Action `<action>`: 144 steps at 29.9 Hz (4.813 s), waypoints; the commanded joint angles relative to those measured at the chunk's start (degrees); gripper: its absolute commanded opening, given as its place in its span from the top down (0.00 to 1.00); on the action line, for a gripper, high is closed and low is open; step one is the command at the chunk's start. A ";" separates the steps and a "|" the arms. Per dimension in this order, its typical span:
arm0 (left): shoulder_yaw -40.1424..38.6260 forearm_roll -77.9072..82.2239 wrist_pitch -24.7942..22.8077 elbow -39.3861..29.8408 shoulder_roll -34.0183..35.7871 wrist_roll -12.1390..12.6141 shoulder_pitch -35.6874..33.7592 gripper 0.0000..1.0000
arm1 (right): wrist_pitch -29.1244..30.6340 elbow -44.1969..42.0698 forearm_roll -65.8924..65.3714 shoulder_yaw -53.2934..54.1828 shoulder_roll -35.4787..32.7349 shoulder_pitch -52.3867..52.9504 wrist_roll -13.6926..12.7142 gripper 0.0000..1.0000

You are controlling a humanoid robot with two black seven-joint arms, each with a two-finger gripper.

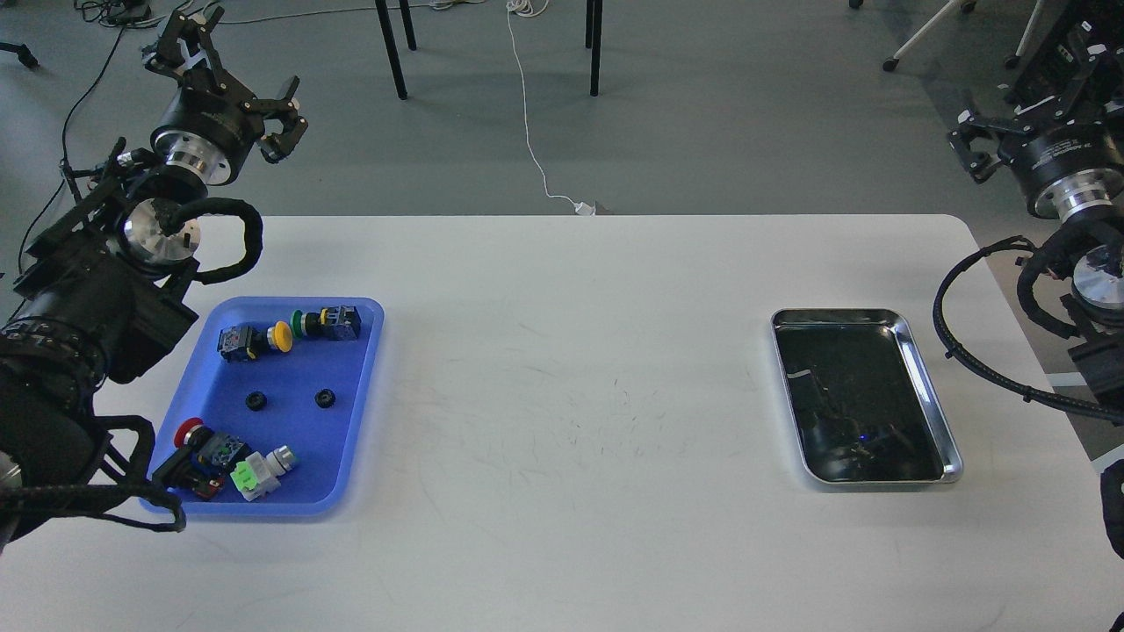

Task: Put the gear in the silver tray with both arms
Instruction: 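Raise the left arm and swing it over the blue tray, then lower the left hand into the blue tray toward a black gear, then grasp the small black gear with the left hand, then carry the gear out and set it on the table center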

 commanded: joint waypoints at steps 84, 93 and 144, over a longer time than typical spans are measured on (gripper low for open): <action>26.53 108.88 19.92 -42.46 32.28 -11.72 21.54 0.37 | 0.00 1.64 -0.03 -1.65 -3.26 -7.03 0.52 0.01; 26.61 109.06 19.92 -42.11 32.72 -12.16 21.80 0.38 | 0.00 1.47 -0.03 -1.57 -3.26 -7.12 0.52 0.01; 31.98 113.28 17.72 -52.76 2.59 -11.81 0.97 0.86 | 0.00 30.19 -0.30 -0.16 -26.28 -27.33 2.27 0.01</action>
